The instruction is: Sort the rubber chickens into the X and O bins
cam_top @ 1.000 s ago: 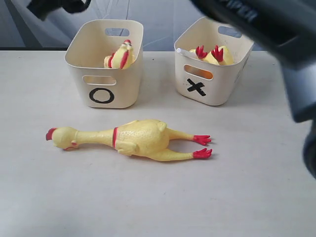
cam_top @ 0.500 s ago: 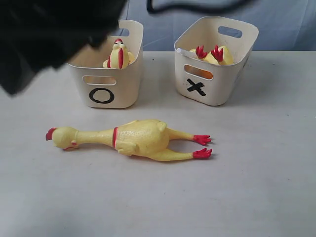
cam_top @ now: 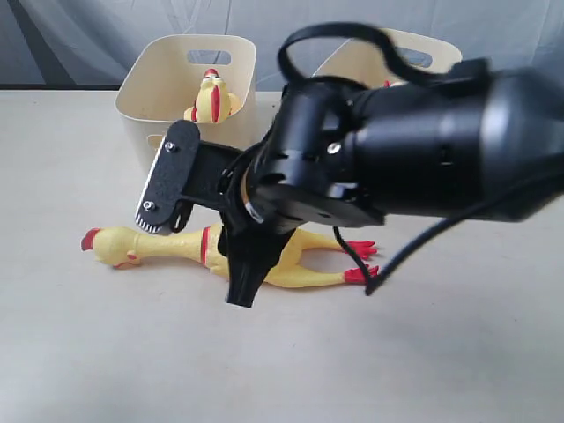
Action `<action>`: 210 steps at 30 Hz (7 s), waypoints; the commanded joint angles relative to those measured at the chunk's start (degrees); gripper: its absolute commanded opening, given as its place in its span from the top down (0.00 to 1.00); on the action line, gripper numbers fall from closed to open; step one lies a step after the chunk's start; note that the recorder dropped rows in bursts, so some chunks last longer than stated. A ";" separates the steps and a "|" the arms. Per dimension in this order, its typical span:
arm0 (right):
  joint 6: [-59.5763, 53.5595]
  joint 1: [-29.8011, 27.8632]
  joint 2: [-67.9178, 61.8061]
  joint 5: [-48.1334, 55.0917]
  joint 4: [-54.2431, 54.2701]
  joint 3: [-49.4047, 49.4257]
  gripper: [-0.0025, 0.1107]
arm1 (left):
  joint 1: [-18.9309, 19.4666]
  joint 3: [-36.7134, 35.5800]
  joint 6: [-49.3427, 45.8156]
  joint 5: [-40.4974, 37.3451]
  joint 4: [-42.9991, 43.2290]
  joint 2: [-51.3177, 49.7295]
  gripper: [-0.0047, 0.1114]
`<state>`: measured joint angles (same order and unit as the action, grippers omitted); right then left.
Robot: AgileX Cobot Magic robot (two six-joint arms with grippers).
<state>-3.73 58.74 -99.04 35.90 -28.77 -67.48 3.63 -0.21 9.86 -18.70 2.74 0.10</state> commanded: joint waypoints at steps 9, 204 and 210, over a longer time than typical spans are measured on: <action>-5.35 -7.99 -15.89 -0.08 5.40 -10.57 0.34 | -0.22 0.21 0.04 0.68 -0.29 -0.10 0.96; 4.27 -61.00 93.68 -18.47 21.93 55.89 0.99 | -0.33 0.21 0.04 0.68 -0.28 -0.10 0.96; 4.26 -61.00 97.42 -28.07 22.92 67.48 0.99 | -0.33 0.21 0.04 0.68 -0.28 -0.10 0.96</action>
<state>0.31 -1.90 -2.34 11.51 -6.47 -3.08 3.63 -0.11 9.86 -18.31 2.74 0.10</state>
